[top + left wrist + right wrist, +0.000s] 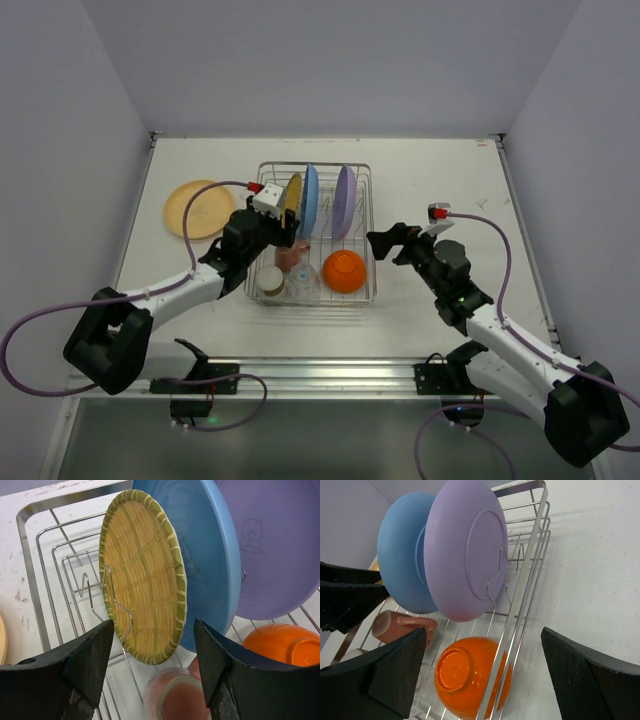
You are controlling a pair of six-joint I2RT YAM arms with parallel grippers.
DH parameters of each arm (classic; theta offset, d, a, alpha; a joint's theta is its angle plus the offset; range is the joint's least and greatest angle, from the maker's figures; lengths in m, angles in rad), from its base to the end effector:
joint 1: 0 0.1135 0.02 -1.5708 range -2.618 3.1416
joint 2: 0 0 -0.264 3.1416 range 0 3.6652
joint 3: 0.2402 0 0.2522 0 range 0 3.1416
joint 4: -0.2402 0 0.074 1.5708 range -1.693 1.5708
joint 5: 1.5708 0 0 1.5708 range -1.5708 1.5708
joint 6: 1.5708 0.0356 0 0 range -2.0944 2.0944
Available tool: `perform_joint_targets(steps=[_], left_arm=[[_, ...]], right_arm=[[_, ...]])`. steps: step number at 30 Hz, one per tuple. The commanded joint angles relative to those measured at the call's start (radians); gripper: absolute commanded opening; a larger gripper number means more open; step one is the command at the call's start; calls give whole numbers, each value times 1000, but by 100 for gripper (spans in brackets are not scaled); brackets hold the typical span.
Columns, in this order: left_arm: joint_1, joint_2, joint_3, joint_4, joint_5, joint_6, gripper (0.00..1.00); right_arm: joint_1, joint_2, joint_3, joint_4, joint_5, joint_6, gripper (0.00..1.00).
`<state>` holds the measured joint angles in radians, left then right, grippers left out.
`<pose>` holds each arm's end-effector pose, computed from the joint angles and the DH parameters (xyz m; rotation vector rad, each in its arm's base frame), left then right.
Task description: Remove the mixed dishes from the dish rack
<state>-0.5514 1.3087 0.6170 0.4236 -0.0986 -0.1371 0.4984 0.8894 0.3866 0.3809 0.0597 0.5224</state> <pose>0.2438 -0.1458 0.2295 0.3131 1.8289 -0.3909 0.1819 0.0966 0.2398 0.0670 1.7425 0.7082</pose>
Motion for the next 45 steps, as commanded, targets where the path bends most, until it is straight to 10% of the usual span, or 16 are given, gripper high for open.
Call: perform_joint_targets(steps=[1,14,33,45], left_arm=[[-10,14,46,9,-3,19,69],[-38,73,75,4,-35,36,66],[-62,67,92,-19,-121,51,14],[-65,0,96,-60,-153,30,0]], right_arm=[[5,3,18,30,-4,-9,99],[5,6,21,26,0,-12,99],[5,17,29,16,-1,-12,99],[3,25,34,13,0,-13,99]])
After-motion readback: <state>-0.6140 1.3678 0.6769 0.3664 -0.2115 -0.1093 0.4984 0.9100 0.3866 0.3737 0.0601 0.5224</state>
